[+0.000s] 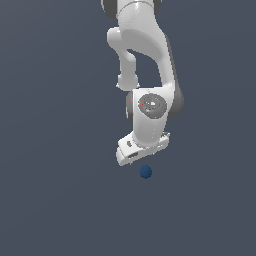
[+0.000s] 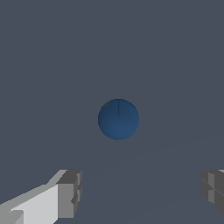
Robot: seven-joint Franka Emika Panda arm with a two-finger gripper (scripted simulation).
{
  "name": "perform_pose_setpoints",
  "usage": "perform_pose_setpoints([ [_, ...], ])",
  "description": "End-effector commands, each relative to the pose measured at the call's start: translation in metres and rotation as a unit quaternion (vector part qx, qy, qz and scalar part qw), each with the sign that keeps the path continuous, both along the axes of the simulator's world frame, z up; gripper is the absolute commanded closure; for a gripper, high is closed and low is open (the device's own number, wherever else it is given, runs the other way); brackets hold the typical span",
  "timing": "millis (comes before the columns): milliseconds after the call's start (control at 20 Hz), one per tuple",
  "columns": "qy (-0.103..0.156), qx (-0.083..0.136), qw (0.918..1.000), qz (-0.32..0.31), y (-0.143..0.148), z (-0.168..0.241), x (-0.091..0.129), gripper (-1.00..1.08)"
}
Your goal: Pick up the object and move it to a goal position.
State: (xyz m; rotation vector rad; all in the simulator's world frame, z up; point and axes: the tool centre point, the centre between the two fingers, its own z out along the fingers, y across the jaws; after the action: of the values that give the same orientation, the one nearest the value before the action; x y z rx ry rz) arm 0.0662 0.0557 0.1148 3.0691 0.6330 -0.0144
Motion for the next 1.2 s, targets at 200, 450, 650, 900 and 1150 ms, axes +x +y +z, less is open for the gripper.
perform_pose_setpoints([
  [200, -0.002, 0.003, 0.9982, 0.06, 0.016, -0.022, 0.02, -0.92],
  [450, -0.003, 0.005, 0.9965, 0.083, 0.023, -0.031, 0.027, -0.92],
  [650, -0.003, 0.005, 0.9961, 0.089, 0.024, -0.034, 0.029, -0.92],
  [900, -0.003, 0.005, 0.9962, 0.087, 0.024, -0.04, 0.028, -0.92],
  [1150, -0.003, 0.005, 0.9961, 0.088, 0.024, -0.066, 0.027, -0.92],
])
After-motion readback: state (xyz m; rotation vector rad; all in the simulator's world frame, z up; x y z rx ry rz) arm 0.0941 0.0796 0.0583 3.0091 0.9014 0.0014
